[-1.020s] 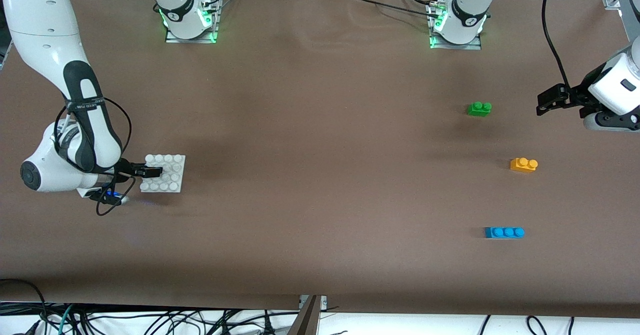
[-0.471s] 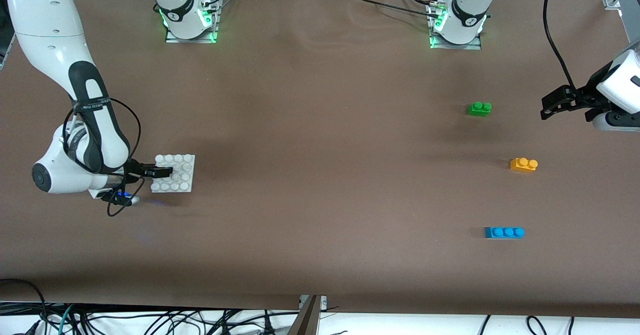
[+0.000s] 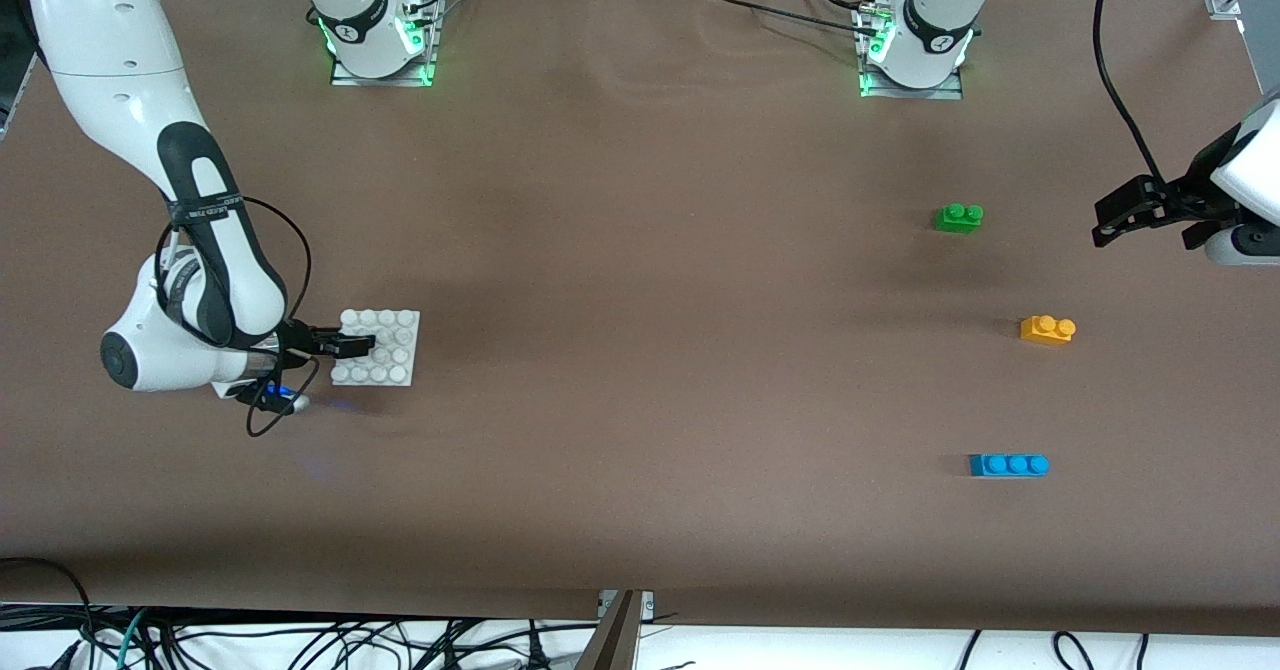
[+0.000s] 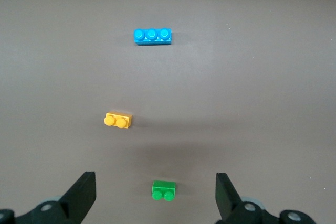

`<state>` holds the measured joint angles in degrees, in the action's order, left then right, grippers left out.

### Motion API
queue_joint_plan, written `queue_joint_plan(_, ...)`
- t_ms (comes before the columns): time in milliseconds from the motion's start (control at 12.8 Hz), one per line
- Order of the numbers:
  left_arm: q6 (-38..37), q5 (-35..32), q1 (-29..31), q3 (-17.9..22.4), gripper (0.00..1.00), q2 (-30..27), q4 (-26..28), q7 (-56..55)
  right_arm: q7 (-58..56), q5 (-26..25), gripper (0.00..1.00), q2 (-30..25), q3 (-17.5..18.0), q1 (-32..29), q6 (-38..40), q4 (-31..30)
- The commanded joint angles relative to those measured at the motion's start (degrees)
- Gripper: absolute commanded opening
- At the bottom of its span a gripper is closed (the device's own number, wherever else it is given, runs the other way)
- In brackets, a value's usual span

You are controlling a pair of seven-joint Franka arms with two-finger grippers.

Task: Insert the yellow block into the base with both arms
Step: 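Push the white base plate with the right gripper toward the table middle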

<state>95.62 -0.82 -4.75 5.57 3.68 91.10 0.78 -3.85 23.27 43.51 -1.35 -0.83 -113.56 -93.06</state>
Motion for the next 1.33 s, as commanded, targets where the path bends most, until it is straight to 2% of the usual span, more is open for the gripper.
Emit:
queue_joint_plan(0,-0.17,0.39,0.35,-0.03,1.00,1.33,-1.98,-0.25,2.52,2.03,0.78,1.23,0.74,1.70,-1.40,0.34)
queue_joint_plan(549,-0.17,0.30,0.35,-0.20,1.00,1.06,-2.07,-0.07,10.35,2.30,0.78,1.66,0.74,8.47,-4.57,0.69)
queue_joint_plan(1020,-0.17,0.38,0.35,-0.21,1.00,0.98,-2.07,0.36,14.30,2.57,0.79,2.63,0.82,12.08,-5.36,1.75)
queue_joint_plan(1255,-0.17,0.30,0.35,-0.38,1.00,0.98,-2.07,0.37,16.76,2.57,0.80,3.07,1.96,13.40,-7.11,1.83)
